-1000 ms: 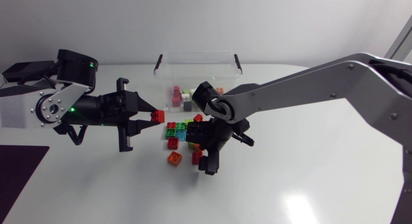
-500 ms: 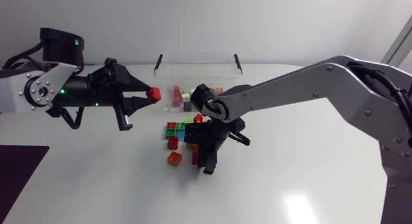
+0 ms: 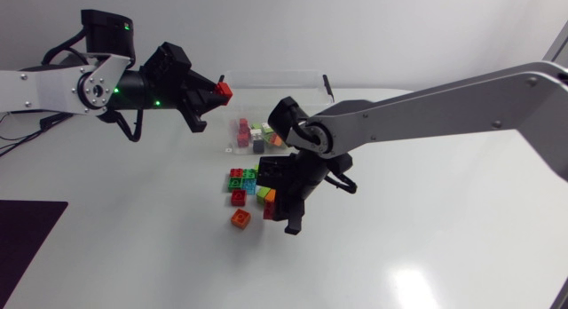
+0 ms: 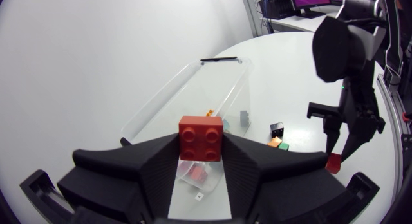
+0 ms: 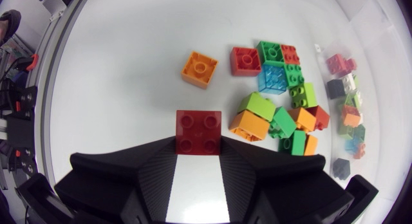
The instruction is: Place the duplo bricks in the container
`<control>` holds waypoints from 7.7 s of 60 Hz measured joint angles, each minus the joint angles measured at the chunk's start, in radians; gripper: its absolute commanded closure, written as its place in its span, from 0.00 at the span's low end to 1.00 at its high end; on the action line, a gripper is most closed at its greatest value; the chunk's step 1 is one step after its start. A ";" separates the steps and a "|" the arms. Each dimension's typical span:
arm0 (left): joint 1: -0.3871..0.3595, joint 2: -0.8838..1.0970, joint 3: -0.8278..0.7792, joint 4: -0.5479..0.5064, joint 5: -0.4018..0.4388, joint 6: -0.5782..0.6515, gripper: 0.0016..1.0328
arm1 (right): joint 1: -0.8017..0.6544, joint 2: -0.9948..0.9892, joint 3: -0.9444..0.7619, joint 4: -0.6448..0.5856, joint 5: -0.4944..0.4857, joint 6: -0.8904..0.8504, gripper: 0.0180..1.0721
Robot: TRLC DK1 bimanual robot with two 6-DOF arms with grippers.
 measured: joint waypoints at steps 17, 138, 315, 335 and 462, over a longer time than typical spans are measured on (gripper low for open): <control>-0.006 0.155 0.163 0.038 -0.050 -0.145 0.70 | -0.058 -0.118 -0.001 0.000 -0.071 0.034 0.65; -0.192 -0.086 -0.236 -0.372 -0.220 -0.047 0.07 | -0.314 0.234 0.674 0.261 -0.051 0.379 0.54; -0.286 0.002 0.255 -0.696 -0.383 -0.467 0.77 | -0.237 0.246 0.179 0.210 0.246 0.570 0.37; -0.267 0.002 0.300 -0.573 -0.359 -0.467 0.77 | -0.236 0.260 0.179 0.206 0.246 0.574 0.65; -0.094 0.041 0.241 -0.524 -0.269 -0.222 0.05 | -0.208 -0.176 0.298 0.159 0.211 0.573 0.66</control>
